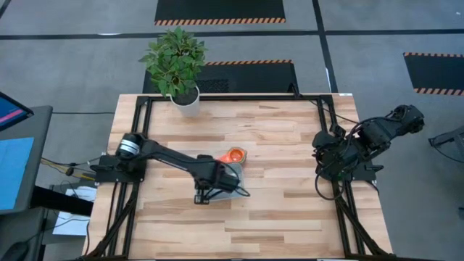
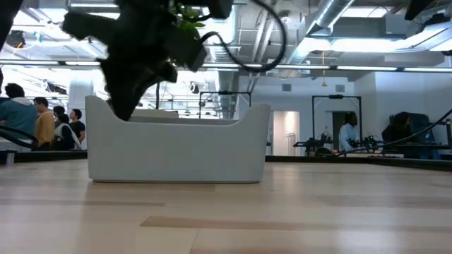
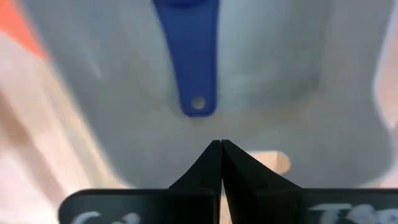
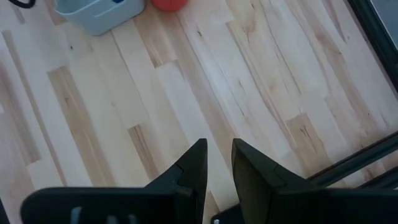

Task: Nest measuring cups in basket
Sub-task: Remove the dark blue measuring cup from the gray bin

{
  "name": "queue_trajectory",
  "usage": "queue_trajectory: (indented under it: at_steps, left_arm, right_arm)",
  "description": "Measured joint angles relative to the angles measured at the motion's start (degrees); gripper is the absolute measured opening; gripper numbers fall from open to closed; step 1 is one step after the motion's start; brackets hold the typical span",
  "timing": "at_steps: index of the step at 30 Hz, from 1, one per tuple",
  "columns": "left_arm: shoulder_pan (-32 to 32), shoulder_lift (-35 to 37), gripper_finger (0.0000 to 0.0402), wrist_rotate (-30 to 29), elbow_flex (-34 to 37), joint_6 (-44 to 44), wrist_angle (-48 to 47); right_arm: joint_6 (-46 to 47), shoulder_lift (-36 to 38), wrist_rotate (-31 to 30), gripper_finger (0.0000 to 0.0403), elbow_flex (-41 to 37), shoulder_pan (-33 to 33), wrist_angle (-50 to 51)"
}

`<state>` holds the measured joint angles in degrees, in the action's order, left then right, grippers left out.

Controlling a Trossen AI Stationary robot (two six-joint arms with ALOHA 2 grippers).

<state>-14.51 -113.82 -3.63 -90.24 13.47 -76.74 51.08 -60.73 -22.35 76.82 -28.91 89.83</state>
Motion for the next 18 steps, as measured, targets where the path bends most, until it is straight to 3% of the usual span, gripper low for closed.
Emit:
queue_trajectory:
  at_steps: [4,7,18]
  left_arm:
    - [0.7,1.5,0.0011,0.3,1.9,2.1,3.2]
    - [1.4,1.4,0.0041,0.9,1.9,2.6,5.7]
    - [1.9,1.4,0.0238,-0.3,6.1,3.9,10.8]
  right_arm:
    - [0.3,0.0,0.0,0.0098,0.0,0.0,-0.7]
    - [0.3,0.0,0.0,0.0098,0.0,0.0,-0.8]
    - [0.5,0.0,0.0,0.0098,0.0,0.1,-1.6]
